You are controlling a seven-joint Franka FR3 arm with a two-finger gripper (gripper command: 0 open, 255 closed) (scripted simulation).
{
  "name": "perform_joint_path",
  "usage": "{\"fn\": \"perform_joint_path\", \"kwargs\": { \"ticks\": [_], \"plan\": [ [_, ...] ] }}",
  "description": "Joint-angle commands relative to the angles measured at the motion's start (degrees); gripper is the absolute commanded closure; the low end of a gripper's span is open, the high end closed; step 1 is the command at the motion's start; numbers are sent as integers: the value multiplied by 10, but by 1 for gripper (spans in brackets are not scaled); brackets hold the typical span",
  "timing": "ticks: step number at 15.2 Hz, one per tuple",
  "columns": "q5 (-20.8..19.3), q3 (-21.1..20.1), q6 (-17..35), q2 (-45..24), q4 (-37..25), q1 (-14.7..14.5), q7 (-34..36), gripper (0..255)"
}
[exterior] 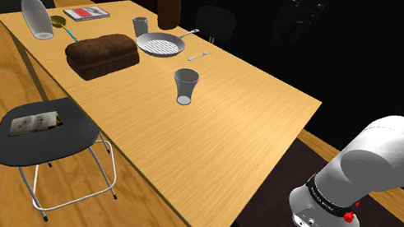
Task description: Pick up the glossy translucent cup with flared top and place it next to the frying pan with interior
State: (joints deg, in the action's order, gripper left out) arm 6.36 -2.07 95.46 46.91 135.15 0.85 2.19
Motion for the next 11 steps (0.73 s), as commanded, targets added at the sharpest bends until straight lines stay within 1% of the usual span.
{"fn": "perform_joint_path", "kwargs": {
  "ticks": [1, 6, 11],
  "plan": [
    [0, 0, 0, 0, 0, 0, 0, 0],
    [20, -1, 81, -93, 1, 2, 9, 0],
    [42, -1, 154, -195, -17, 2, 14, 0]
  ]
}}
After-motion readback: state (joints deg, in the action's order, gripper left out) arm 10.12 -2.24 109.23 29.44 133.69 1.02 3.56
